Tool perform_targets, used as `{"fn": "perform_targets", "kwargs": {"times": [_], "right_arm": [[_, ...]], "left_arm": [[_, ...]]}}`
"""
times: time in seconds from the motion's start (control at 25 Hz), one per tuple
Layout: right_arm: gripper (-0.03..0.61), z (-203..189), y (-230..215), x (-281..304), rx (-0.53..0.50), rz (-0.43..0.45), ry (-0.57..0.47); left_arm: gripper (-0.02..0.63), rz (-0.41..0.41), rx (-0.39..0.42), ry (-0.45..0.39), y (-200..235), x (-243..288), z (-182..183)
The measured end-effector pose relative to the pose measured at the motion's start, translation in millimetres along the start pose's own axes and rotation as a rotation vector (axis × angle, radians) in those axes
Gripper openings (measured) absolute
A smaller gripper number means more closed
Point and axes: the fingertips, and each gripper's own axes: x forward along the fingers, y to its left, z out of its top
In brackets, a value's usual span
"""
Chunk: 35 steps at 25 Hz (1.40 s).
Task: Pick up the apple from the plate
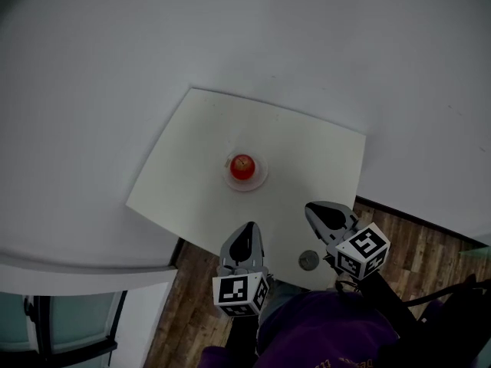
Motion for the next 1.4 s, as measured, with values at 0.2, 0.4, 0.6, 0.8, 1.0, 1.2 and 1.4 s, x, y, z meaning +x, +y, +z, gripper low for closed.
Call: {"fn": "perform_targets", "kwargs": {"times": [0.2,0.4,0.6,0.8,1.0,1.2,1.4], "right_arm": [[0.012,2.4,-9.7,8.4,-0.002,-0.013,0.010],[0.012,3.4,-15.8,15.5,0.000,-0.020,0.020],[0.012,5.6,-21.8,24.4,-0.003,-0.028,0.023],[0.012,7.5,-26.7,32.7,-0.004,-0.038,0.027],[0.012,7.3,-28.7,39.2,-0.003,-0.045,0.038],[0.012,3.7,-30.3,43.1,0.002,-0.049,0.053],[0.012,3.1,-33.8,44.5,0.000,-0.057,0.060]], "left_arm": [[0.006,0.000,-0.008,0.010,10.0,23.0,-0.6],[0.008,0.004,0.007,0.018,23.0,43.9,2.1],[0.031,0.004,0.037,0.026,40.8,67.5,1.1],[0.059,0.011,0.066,0.049,57.5,90.1,-4.6],[0.106,0.013,0.064,0.080,71.1,111.2,-10.6],[0.140,0.014,0.062,0.102,80.4,127.2,-14.8],[0.160,0.022,0.081,0.116,88.9,142.3,-22.7]]}}
